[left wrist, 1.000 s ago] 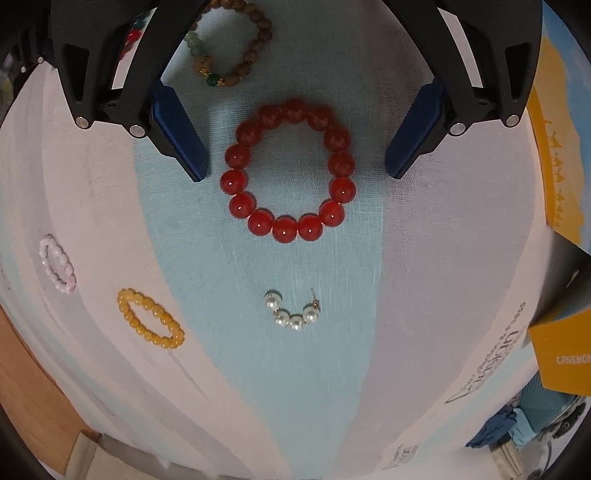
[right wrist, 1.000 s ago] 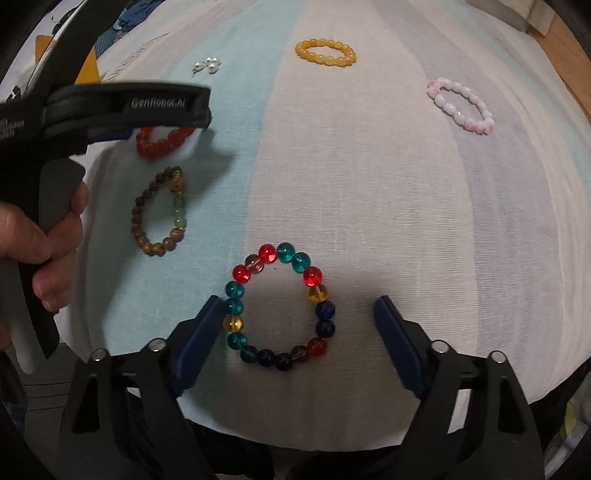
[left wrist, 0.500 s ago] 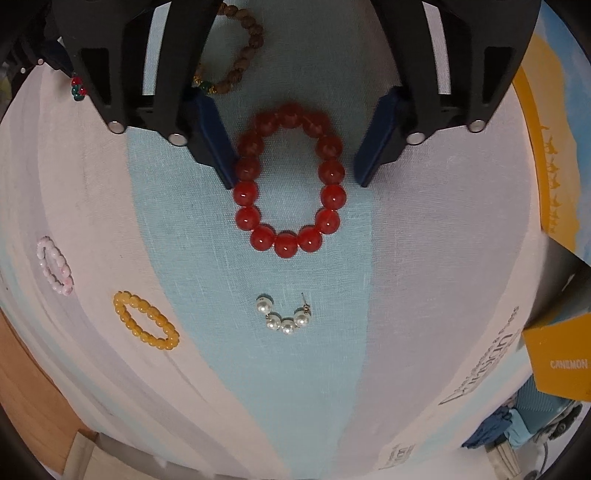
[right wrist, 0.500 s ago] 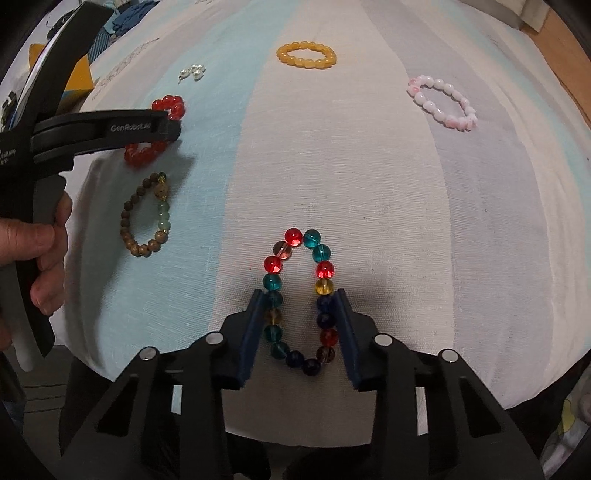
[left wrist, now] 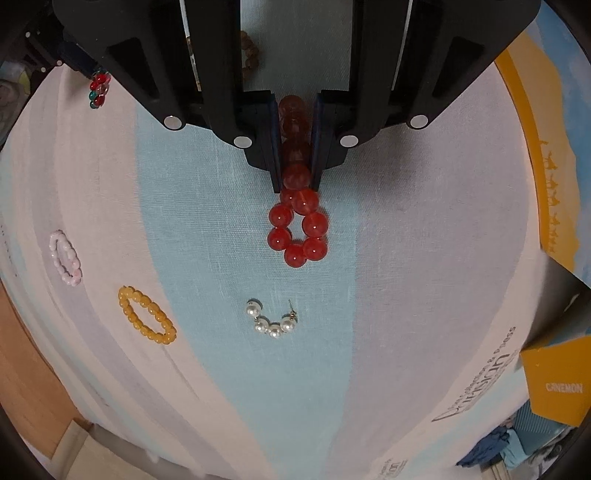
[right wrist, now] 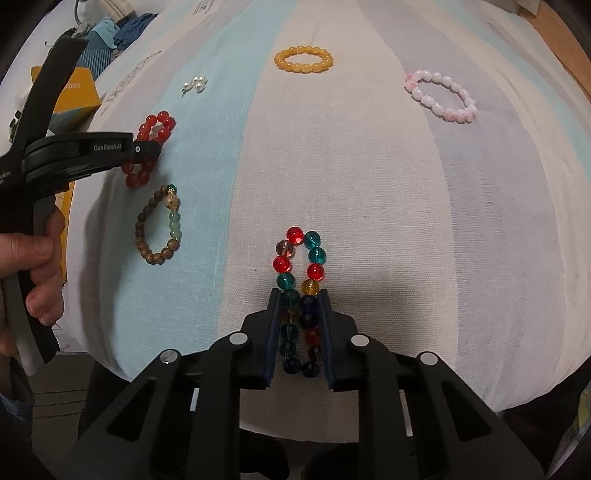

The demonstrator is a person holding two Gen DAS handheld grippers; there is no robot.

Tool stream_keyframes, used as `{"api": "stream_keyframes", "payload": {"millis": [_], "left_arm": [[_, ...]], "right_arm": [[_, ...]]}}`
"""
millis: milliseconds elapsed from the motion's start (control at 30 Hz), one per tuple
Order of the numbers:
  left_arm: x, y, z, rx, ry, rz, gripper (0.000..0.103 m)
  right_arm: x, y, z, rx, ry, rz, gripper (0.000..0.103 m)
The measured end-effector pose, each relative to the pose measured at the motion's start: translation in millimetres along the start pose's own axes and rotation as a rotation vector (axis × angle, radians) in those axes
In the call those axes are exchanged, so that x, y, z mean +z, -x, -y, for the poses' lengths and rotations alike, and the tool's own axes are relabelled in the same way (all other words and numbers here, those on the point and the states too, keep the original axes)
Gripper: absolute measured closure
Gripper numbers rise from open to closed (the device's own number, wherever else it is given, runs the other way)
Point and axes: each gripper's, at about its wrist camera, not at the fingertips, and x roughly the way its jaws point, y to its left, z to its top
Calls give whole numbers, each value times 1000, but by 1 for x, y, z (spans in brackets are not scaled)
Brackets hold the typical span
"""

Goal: Organize jewelry
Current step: 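Grasp red bead bracelet with left tool while right tool grasps multicolour bead bracelet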

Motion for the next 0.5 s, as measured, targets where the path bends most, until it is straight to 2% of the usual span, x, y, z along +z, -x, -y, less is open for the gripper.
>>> {"api": "stream_keyframes", "payload": {"millis": [133, 200, 500], "left_arm": [[-4, 6, 3, 3, 0, 6, 91], [-4, 10, 1, 9, 11, 17, 91], [-10, 30, 1, 10, 20, 43, 91]], "right_arm": [[0, 6, 8, -2, -4, 11, 85], [3, 7, 7, 3, -7, 15, 94], [7, 20, 7, 15, -12, 43, 94]]}}
